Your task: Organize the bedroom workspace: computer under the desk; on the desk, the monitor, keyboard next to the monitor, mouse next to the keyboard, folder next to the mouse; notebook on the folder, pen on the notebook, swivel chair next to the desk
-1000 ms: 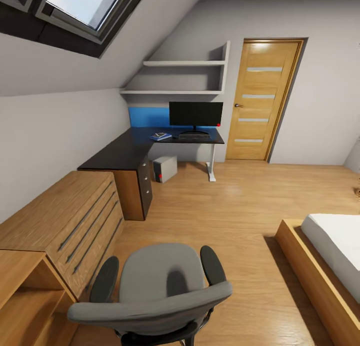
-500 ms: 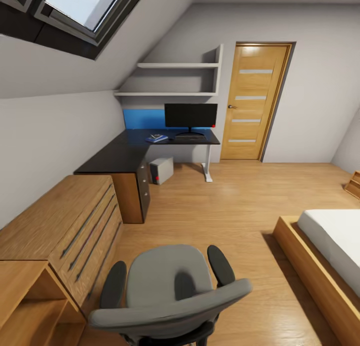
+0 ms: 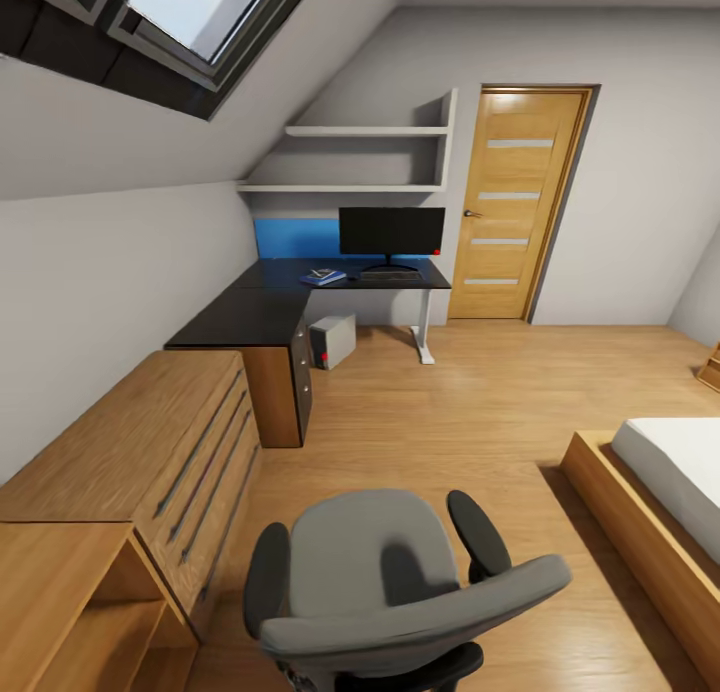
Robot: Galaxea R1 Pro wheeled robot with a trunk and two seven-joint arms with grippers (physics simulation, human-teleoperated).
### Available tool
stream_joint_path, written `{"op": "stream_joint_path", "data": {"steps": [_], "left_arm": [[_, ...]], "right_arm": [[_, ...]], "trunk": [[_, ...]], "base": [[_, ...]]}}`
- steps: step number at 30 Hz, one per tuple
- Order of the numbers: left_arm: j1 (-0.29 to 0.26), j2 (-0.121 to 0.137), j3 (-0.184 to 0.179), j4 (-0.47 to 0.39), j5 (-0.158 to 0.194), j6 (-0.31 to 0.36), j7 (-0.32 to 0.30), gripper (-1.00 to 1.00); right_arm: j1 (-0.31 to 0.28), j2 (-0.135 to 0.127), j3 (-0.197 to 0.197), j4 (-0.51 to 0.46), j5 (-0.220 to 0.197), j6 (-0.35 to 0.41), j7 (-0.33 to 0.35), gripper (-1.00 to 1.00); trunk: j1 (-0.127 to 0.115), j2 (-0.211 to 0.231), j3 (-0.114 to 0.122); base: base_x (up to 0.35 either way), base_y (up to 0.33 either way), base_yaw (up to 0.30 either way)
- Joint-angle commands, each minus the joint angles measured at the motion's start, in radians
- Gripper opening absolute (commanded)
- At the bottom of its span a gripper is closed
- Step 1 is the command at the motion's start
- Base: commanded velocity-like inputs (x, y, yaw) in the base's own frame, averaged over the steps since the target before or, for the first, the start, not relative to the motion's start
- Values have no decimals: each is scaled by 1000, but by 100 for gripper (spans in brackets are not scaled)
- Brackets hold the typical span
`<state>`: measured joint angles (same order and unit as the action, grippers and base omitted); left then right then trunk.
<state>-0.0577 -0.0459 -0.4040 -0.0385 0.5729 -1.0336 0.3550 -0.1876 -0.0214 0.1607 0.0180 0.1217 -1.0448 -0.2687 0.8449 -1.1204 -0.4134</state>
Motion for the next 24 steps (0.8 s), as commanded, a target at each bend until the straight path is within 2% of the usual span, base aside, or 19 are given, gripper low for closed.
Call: {"op": "stream_joint_path", "data": {"steps": [1,24], "left_arm": [[-1,0,-9,0,5,-1,5,100],[-1,-7,-8,-1,5,-2,10,100]], "right_arm": [[-1,0,2,2,10,-2,-10,100],[-1,0,2,2,10,-2,-12,100]], "trunk": [[0,-1,-1],[0,-1,-1]], "base": [[0,204,-1],[0,19,0]]}}
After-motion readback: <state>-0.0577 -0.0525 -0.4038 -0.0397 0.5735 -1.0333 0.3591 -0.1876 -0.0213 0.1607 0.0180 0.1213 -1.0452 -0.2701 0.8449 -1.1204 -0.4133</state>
